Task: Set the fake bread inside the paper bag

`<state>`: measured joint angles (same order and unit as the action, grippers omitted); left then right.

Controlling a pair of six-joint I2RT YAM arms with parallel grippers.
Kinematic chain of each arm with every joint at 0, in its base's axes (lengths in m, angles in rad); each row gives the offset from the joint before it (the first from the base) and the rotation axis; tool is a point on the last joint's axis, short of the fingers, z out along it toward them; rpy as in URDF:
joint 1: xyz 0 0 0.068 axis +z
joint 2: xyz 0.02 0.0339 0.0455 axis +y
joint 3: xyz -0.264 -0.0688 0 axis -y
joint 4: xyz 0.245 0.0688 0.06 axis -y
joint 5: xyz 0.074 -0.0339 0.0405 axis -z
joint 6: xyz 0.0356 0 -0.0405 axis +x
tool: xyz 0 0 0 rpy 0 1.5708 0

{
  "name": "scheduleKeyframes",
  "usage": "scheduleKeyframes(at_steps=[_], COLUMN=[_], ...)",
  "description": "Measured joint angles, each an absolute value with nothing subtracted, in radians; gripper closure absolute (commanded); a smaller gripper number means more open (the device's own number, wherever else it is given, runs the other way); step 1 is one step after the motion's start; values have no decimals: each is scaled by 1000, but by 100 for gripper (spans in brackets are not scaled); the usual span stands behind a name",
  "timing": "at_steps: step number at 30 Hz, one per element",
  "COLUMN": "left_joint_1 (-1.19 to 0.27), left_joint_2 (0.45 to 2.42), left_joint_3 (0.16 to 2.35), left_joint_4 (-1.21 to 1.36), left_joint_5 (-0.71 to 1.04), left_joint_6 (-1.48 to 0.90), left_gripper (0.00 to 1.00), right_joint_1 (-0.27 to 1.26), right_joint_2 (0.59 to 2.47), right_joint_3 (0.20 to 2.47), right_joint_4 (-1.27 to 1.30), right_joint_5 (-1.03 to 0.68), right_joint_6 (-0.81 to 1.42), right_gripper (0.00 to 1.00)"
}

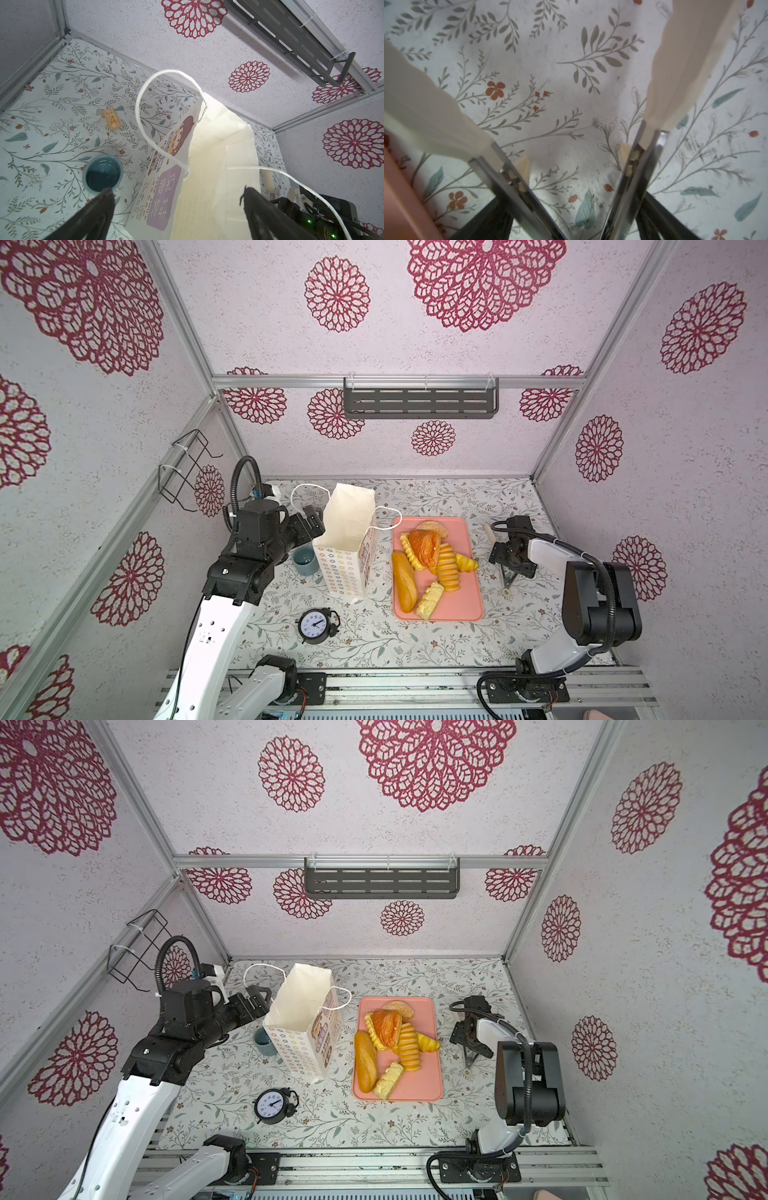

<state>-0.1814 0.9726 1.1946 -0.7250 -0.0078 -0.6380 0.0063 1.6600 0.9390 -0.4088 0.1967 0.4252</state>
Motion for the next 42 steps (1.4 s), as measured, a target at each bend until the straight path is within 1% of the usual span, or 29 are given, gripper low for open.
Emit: scheduleKeyframes(at_steps=[10, 16, 19, 28, 33, 37, 42], left_joint_1=[-168, -163, -162, -160, -159, -159, -159], left_joint_2=[973, 973, 973, 973, 979, 995, 1002], left_joint_3=[1187, 1183, 1183, 1183, 1187, 1214, 1260], left_joint_4=[-717, -717, -717, -717, -720, -730, -744], left_joint_5=[15, 22, 25, 35, 36, 31, 20], left_joint_6=[-638, -639, -639, -640, -639, -635, -622], left_gripper=[0, 0, 0, 0, 1, 2, 4], right_joint_1=[-4, -13, -18, -30, -30, -30, -30], right_joint_2=[1709, 1719, 1723, 1710, 1639, 1538, 1398], right_joint_3=[968, 969, 969, 942, 908, 902, 903], right_joint_4=[-402, -375, -358, -316, -354, -392, -437], right_joint_5=[198, 197, 198, 196, 176, 151, 97], right_joint_6=[411, 410, 405, 394, 387, 385, 385], right_gripper=[6, 10, 15, 39, 52, 57, 57])
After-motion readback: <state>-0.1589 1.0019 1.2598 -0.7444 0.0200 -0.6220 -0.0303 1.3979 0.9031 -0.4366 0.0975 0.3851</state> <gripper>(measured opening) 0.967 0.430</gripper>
